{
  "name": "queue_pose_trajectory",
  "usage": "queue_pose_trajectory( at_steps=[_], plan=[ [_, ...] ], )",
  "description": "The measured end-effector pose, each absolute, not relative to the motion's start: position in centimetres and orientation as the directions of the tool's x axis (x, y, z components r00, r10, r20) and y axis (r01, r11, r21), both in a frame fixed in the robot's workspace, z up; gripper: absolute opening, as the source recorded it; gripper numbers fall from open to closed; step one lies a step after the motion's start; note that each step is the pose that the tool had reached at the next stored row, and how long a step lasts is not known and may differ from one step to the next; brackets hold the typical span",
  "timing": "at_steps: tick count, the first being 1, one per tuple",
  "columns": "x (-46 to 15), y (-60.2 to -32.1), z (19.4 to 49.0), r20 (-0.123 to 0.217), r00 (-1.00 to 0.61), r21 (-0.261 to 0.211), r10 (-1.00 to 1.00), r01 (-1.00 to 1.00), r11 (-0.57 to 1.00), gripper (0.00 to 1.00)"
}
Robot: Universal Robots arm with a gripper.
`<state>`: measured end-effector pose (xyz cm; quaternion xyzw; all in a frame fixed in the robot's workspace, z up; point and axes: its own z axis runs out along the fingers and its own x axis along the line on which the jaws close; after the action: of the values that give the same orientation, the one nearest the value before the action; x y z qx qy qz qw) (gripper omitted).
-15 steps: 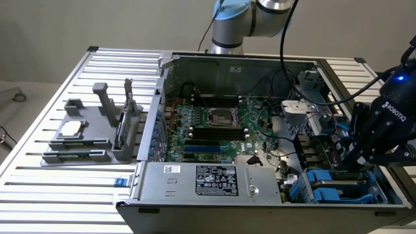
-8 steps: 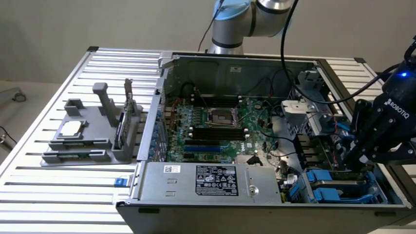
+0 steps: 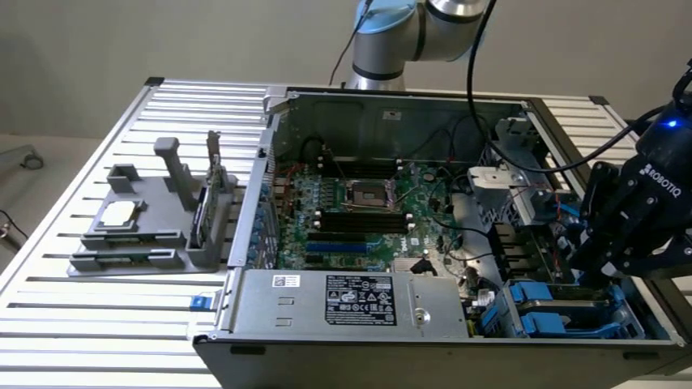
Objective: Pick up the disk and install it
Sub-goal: 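Insert the first disk wire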
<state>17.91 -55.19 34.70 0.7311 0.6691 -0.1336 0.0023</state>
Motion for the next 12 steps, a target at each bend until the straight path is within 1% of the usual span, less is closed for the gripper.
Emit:
queue_pose_trajectory(
  at_steps=[4,9,12],
  plan=[
    [18.14,-55.19,34.70,-0.196,0.068,-0.176,0.978,0.979,-0.103,0.31],
    [18.76,-55.26,34.70,-0.178,0.063,-0.178,0.982,0.980,-0.095,0.31],
    [18.83,-55.44,34.66,-0.174,0.058,-0.178,0.983,0.980,-0.089,0.31]
  ],
)
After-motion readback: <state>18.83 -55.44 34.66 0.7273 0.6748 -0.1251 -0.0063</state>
